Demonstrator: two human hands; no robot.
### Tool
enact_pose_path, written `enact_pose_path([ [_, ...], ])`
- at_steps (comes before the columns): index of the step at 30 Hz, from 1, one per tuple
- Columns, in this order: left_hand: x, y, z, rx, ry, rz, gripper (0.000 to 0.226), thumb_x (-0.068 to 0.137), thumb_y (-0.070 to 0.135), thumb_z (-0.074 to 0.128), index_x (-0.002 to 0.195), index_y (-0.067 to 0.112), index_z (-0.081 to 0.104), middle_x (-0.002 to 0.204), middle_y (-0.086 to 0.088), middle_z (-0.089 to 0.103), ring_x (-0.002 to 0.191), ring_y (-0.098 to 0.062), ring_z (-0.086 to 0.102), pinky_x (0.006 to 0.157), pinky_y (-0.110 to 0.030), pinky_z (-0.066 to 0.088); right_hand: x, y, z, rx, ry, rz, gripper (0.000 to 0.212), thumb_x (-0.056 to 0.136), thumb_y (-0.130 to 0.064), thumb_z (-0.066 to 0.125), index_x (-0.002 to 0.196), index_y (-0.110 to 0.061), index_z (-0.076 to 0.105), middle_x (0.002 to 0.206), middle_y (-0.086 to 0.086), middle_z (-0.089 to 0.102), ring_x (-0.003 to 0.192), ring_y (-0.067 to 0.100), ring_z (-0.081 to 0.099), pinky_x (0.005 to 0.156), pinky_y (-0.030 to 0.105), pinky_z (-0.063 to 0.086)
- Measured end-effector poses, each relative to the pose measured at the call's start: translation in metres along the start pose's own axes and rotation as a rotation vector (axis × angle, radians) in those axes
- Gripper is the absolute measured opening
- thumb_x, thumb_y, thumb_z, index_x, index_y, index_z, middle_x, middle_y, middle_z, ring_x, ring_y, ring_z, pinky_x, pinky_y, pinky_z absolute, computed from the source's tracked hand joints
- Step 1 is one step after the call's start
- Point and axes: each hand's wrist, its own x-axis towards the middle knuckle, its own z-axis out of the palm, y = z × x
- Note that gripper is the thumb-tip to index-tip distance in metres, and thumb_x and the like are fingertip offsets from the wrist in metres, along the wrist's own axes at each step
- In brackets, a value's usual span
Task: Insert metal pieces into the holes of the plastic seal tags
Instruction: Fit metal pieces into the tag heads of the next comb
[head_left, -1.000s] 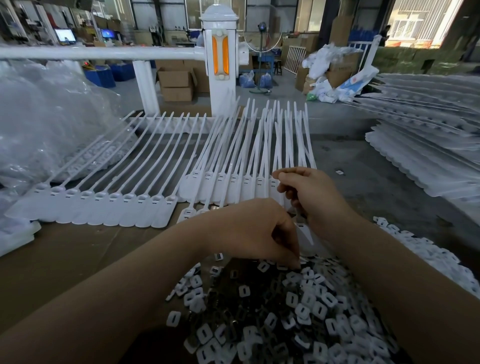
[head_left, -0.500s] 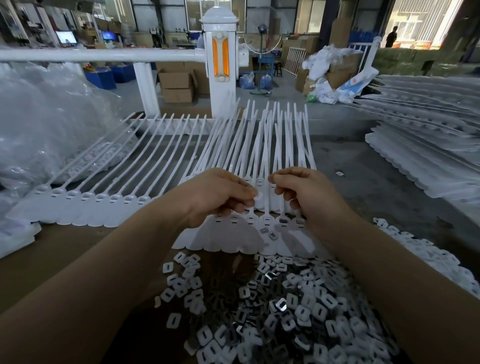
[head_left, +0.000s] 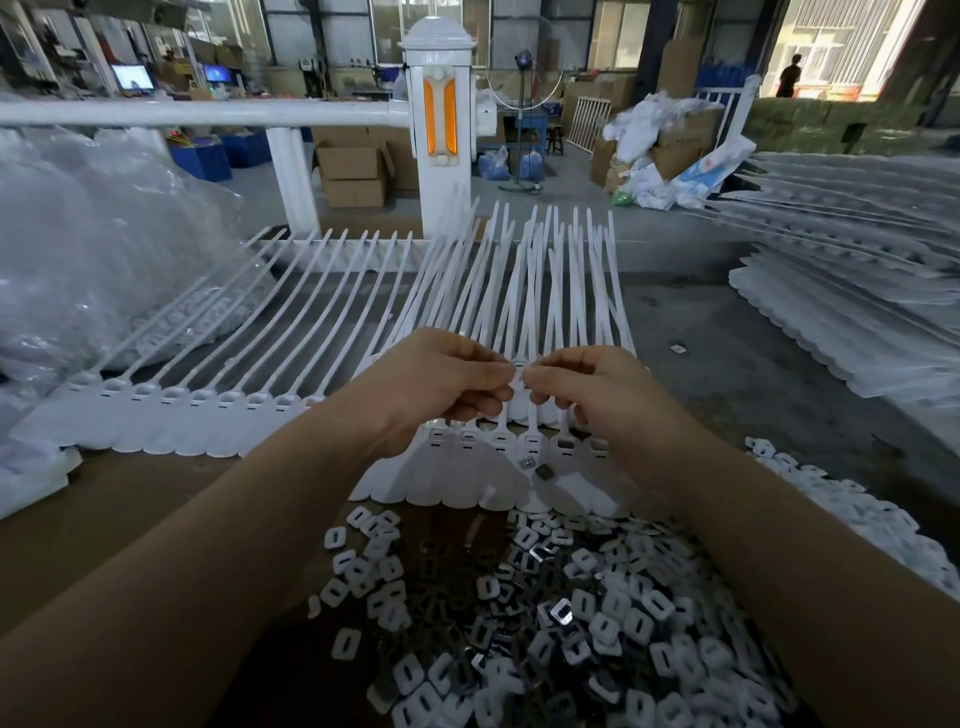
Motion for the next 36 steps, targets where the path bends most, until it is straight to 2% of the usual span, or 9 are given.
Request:
enact_pose_path([
  [5,0.003,-0.001,-0.002,-0.104,0.003,-0.031,0.012,0.095,0.007,0.059,0.095,0.008,0.071,0.080,-0.004,0.075,0.070,-0.014,0.068,0.059,-0.023,0.051,0.001,0.003,0.002,0.101,0.082,0.037,0.009,0.085,-0.029,0.071,0.086,-0.020,0.074,0.072,-0.009,0.070,0.060,0.004,0.053,0.058,0.026,0.042],
  [12,0.005,-0.005,0.005,-0.029,0.032,0.041,0.004,0.086,0.015,0.073,0.090,0.013,0.072,0.079,-0.001,0.076,0.070,-0.008,0.070,0.056,-0.015,0.050,0.000,0.005,0.001,0.105,0.077,0.024,0.009,0.085,-0.030,0.071,0.084,-0.021,0.074,0.071,-0.009,0.070,0.055,-0.004,0.055,0.063,0.029,0.042],
  [17,0.008,-0.007,0.011,0.010,0.054,0.073,0.003,0.087,0.013,0.072,0.087,0.009,0.071,0.073,-0.003,0.074,0.064,-0.008,0.068,0.054,-0.014,0.050,0.002,0.003,-0.001,0.107,0.078,0.060,0.011,0.085,-0.031,0.069,0.083,-0.021,0.075,0.074,-0.009,0.071,0.071,0.008,0.054,0.063,0.030,0.040],
  [20,0.008,-0.008,0.018,0.133,0.050,0.104,0.003,0.086,0.011,0.071,0.083,0.011,0.071,0.072,-0.003,0.074,0.064,-0.008,0.068,0.056,-0.014,0.051,0.006,0.003,-0.004,0.155,0.129,0.094,0.015,0.089,-0.027,0.064,0.084,-0.020,0.076,0.069,-0.010,0.069,0.065,0.007,0.050,0.058,0.024,0.038],
  [25,0.011,-0.007,0.041,0.528,-0.020,0.195,0.020,0.090,0.022,0.065,0.072,0.030,0.064,0.065,0.008,0.065,0.052,0.001,0.057,0.049,-0.014,0.043,0.011,0.006,-0.006,0.268,0.174,0.131,0.019,0.094,-0.018,0.059,0.085,-0.017,0.075,0.068,-0.006,0.067,0.063,0.008,0.047,0.055,0.022,0.038],
  [28,0.013,-0.006,0.049,0.622,-0.085,0.168,0.022,0.093,0.025,0.061,0.071,0.020,0.066,0.067,0.000,0.064,0.052,-0.006,0.054,0.052,-0.022,0.040,0.013,0.007,-0.005,0.271,0.174,0.141,0.018,0.094,-0.019,0.059,0.085,-0.017,0.075,0.067,-0.007,0.067,0.063,0.009,0.048,0.054,0.022,0.038],
  [30,0.014,-0.005,0.051,0.653,-0.112,0.144,0.021,0.094,0.026,0.059,0.079,0.015,0.068,0.075,-0.003,0.066,0.063,-0.011,0.059,0.059,-0.028,0.047,0.013,0.008,-0.006,0.273,0.171,0.133,0.018,0.093,-0.019,0.059,0.084,-0.018,0.075,0.066,-0.007,0.067,0.062,0.008,0.048,0.054,0.022,0.038],
  [32,0.016,-0.006,0.052,0.702,-0.109,0.131,0.016,0.095,0.028,0.058,0.090,0.018,0.069,0.085,0.000,0.067,0.080,-0.017,0.063,0.076,-0.036,0.054,0.014,0.009,-0.006,0.270,0.173,0.129,0.018,0.093,-0.020,0.060,0.084,-0.018,0.075,0.065,-0.007,0.067,0.062,0.007,0.049,0.053,0.021,0.038],
  [36,0.016,-0.005,0.053,0.783,-0.110,0.124,0.017,0.096,0.028,0.056,0.098,0.019,0.069,0.093,0.004,0.066,0.090,-0.020,0.062,0.091,-0.044,0.050,0.014,0.010,-0.004,0.264,0.177,0.122,0.016,0.092,-0.020,0.061,0.085,-0.019,0.075,0.065,-0.008,0.067,0.063,0.007,0.050,0.055,0.022,0.038],
])
